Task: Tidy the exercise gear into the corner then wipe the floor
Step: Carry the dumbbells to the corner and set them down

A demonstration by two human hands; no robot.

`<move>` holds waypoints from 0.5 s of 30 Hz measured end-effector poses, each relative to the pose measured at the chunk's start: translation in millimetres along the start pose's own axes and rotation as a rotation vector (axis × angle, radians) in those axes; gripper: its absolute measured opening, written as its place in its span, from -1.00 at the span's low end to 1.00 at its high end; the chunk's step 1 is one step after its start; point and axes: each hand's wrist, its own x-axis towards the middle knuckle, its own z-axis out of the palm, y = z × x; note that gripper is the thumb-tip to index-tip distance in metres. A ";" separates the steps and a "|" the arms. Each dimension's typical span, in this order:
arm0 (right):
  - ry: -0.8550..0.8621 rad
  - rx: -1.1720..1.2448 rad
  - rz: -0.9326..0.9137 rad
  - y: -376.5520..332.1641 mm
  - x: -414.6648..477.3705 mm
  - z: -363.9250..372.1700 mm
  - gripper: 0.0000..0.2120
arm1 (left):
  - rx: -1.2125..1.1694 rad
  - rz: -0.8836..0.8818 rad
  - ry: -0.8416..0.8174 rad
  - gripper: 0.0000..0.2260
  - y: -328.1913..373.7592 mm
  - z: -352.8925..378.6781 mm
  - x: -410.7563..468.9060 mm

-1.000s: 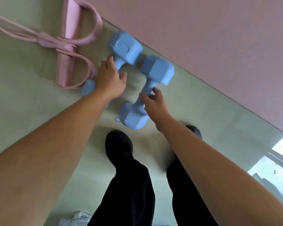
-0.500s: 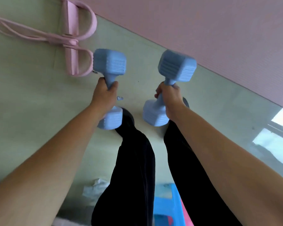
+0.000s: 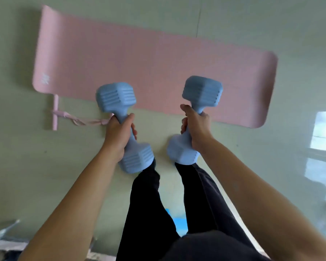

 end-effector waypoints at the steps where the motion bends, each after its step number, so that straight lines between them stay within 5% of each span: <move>1: 0.001 0.037 -0.034 -20.6 -25.2 -6.1 -0.75 | -0.003 0.049 -0.019 -0.83 25.6 -5.0 -21.7; 9: 0.089 0.240 -0.292 -106.1 -187.3 -69.9 -0.74 | 0.132 0.498 -0.132 -0.79 160.6 -10.2 -153.8; 15: 0.230 0.361 -0.420 -124.9 -265.5 -158.4 -0.72 | 0.167 0.787 -0.345 -0.81 216.1 52.3 -247.4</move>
